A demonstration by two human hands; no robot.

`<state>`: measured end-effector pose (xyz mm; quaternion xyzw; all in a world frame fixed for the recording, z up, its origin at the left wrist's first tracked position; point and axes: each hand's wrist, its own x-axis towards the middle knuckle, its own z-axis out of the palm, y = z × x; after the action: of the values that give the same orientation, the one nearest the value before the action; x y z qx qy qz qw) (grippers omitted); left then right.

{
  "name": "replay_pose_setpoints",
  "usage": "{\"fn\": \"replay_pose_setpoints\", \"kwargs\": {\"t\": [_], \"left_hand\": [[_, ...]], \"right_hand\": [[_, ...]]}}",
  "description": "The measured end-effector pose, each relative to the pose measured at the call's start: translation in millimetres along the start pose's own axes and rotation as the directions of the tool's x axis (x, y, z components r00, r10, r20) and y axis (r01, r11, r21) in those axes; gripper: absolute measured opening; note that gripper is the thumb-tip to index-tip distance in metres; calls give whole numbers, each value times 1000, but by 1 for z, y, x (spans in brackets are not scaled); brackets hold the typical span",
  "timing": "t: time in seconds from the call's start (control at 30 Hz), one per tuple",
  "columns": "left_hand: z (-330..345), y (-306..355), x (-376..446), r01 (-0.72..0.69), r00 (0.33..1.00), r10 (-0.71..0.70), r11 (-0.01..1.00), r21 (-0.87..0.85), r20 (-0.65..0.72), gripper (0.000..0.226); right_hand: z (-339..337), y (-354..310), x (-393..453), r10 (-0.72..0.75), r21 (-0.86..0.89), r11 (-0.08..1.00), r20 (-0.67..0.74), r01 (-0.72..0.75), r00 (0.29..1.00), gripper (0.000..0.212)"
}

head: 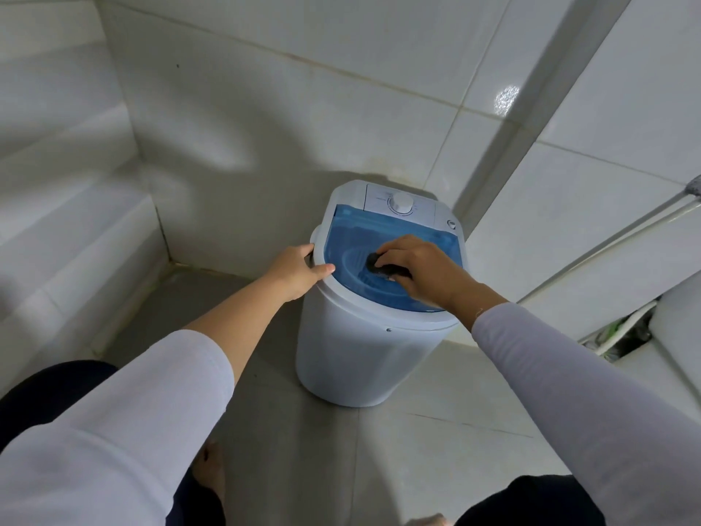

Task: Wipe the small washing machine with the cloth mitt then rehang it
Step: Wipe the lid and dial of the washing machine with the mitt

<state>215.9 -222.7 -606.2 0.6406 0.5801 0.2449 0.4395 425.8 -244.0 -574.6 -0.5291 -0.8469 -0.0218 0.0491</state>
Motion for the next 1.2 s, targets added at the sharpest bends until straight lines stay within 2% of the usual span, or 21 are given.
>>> {"fn": "replay_pose_setpoints", "kwargs": {"t": [0.2, 0.37, 0.57, 0.93, 1.2], "left_hand": [[0, 3, -3, -5, 1000, 5, 999, 39, 0, 55], [0, 2, -4, -6, 1000, 6, 999, 51, 2, 55], [0, 5, -6, -9, 1000, 9, 997, 77, 3, 56], [1, 4, -6, 2, 1000, -2, 997, 73, 1, 58], [1, 3, -5, 12, 1000, -12, 997, 78, 3, 61]], "right_hand": [[-12, 0, 7, 34, 77, 996, 151, -46, 988, 38], [-14, 0, 22, -19, -47, 998, 269, 32, 963, 43], [-10, 1, 29, -15, -115, 992, 284, 49, 959, 46], [-15, 6, 15, 103, -184, 982, 309, -46, 946, 45], [-23, 14, 8, 200, -212, 969, 361, -128, 911, 43]]}}
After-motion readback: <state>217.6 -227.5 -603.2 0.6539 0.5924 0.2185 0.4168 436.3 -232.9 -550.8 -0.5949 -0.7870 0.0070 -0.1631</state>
